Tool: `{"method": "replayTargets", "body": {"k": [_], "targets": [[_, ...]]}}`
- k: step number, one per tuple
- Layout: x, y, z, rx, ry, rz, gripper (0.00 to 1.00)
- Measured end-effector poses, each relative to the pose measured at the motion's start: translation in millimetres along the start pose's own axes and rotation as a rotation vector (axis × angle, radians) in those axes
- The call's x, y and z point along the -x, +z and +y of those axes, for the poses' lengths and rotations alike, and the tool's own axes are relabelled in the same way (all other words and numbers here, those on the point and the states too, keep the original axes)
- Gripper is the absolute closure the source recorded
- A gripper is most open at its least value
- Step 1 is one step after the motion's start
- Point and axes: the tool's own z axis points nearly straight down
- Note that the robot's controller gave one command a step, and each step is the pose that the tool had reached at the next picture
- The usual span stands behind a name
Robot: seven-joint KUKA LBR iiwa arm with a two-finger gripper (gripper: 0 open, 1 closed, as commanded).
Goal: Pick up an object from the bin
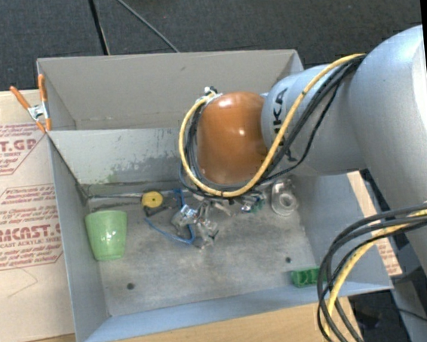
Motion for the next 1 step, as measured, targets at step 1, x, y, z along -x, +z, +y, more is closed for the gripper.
{"method": "replayTargets", "body": {"k": [1], "targets": [[-3.3,-152.7,10.9,-0.009,0.103,-0.01,1.0]]}}
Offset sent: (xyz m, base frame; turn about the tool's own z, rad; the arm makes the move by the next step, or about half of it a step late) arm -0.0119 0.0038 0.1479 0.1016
